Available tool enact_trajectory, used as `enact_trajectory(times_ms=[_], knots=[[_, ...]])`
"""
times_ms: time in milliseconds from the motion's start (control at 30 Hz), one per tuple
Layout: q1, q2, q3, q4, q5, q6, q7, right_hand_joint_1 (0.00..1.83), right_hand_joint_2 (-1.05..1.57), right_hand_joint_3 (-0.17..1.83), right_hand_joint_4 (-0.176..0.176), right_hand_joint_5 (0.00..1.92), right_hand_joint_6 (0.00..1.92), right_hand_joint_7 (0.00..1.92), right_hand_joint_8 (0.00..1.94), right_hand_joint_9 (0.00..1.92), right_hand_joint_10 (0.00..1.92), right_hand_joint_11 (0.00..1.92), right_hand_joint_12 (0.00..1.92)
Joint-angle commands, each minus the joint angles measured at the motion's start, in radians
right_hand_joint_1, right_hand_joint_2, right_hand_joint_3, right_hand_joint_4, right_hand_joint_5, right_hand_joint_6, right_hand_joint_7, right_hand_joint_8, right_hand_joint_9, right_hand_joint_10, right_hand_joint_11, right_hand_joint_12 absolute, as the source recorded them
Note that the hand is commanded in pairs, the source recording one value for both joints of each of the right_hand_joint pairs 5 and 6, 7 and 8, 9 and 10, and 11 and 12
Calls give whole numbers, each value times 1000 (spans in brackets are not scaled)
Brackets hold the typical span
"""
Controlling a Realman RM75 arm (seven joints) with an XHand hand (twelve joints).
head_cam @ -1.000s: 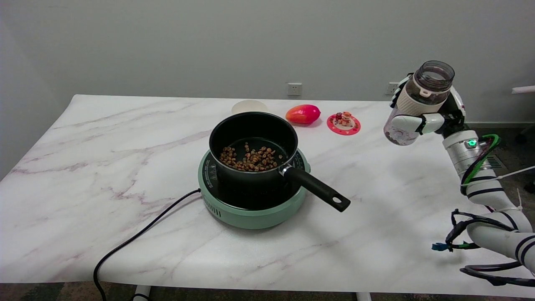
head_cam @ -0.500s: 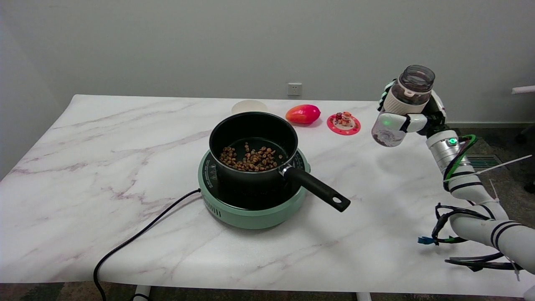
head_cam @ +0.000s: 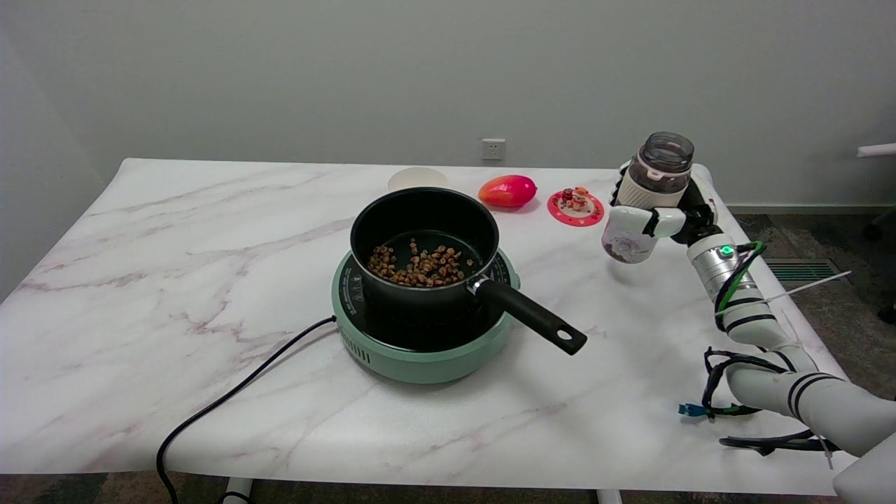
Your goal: Place the bottle onto the table.
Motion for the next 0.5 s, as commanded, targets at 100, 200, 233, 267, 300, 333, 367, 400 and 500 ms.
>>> enact_trajectory(times_ms=[100, 200, 233, 267, 300, 333, 367, 400, 500], knots=[[72, -97, -15, -121, 7, -2, -222, 1469, 1138, 529, 0, 1920, 1920, 1920, 1920, 1348, 1348, 1257, 1257], [86, -113, -15, -150, 7, 2, -230, 1472, 1133, 529, 0, 1920, 1920, 1920, 1920, 1347, 1347, 1256, 1256], [89, -115, -15, -152, 8, 2, -232, 1472, 1132, 529, 0, 1920, 1920, 1920, 1920, 1347, 1347, 1257, 1257], [90, -115, -15, -150, 10, 1, -232, 1470, 1133, 527, 0, 1920, 1920, 1920, 1920, 1346, 1346, 1257, 1257], [90, -115, -15, -149, 15, 1, -232, 1470, 1133, 527, 0, 1920, 1920, 1920, 1920, 1346, 1346, 1257, 1257], [90, -115, -17, -149, 18, 2, -232, 1469, 1133, 525, 0, 1920, 1920, 1920, 1920, 1345, 1345, 1257, 1257], [90, -115, -16, -149, 20, 2, -232, 1468, 1133, 524, 0, 1920, 1920, 1920, 1920, 1345, 1345, 1256, 1256], [88, -116, -15, -149, 22, 3, -232, 1467, 1132, 525, 0, 1920, 1920, 1920, 1920, 1344, 1344, 1256, 1256], [84, -116, -15, -145, 31, 6, -232, 1467, 1130, 526, 0, 1920, 1920, 1920, 1920, 1344, 1344, 1256, 1256]])
